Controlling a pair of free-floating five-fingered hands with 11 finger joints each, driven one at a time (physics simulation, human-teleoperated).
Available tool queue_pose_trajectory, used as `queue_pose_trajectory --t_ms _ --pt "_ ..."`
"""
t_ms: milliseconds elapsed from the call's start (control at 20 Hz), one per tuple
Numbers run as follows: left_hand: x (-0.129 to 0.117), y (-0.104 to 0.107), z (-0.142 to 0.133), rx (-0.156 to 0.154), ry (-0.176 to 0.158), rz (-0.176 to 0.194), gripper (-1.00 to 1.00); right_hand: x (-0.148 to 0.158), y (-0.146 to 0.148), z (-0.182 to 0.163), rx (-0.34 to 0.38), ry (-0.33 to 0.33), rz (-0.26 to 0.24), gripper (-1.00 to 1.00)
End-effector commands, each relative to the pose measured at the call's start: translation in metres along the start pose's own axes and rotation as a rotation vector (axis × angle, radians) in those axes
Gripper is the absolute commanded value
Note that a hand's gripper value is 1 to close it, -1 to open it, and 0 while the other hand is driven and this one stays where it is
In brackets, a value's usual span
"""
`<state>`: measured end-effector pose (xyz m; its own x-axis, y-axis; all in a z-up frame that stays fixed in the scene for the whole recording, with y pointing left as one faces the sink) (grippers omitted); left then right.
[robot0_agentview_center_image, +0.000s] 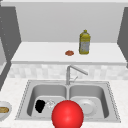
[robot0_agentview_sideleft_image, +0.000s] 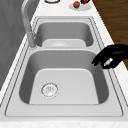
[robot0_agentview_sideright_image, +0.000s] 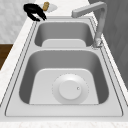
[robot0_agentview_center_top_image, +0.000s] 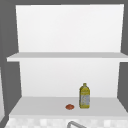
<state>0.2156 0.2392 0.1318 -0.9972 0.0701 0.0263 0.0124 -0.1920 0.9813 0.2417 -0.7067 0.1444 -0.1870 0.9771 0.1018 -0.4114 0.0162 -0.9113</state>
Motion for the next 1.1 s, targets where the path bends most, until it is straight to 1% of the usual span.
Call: queue_pose_trajectory --t_ms 0,300,400,650,700,750,800,900,950,1000,1050 --pt "0.0 0.0 0.0 0.0 0.0 0.0 0.0 -0.005 0.009 -0.005 -0.009 0.0 0.002 1.0" --pt "0.0 0.0 0.0 0.0 0.0 0.0 0.0 -0.01 0.023 -0.028 -0.013 0.002 0.007 1.0" --pt "0.0 0.0 0.0 0.0 0.0 0.0 0.0 -0.014 0.032 -0.027 -0.027 -0.004 0.004 1.0" --pt "0.0 0.0 0.0 0.0 0.0 0.0 0.0 -0.017 0.039 -0.022 -0.066 -0.026 -0.022 1.0" --pt "0.0 0.0 0.0 0.0 0.0 0.0 0.0 -0.018 0.04 -0.021 -0.072 -0.029 -0.028 -1.0" --pt "0.0 0.0 0.0 0.0 0.0 0.0 0.0 -0.019 0.041 -0.018 -0.078 -0.036 -0.04 1.0" --pt "0.0 0.0 0.0 0.0 0.0 0.0 0.0 -0.02 0.042 -0.018 -0.081 -0.047 -0.037 1.0" --pt "0.0 0.0 0.0 0.0 0.0 0.0 0.0 -0.02 0.039 -0.017 -0.081 -0.048 -0.04 1.0" --pt "0.0 0.0 0.0 0.0 0.0 0.0 0.0 -0.018 0.036 -0.016 -0.082 -0.049 -0.042 -1.0" --pt "0.0 0.0 0.0 0.0 0.0 0.0 0.0 -0.016 0.029 -0.012 -0.076 -0.043 -0.063 -1.0" --pt "0.0 0.0 0.0 0.0 0.0 0.0 0.0 -0.018 0.027 -0.008 -0.076 -0.051 -0.067 -1.0"
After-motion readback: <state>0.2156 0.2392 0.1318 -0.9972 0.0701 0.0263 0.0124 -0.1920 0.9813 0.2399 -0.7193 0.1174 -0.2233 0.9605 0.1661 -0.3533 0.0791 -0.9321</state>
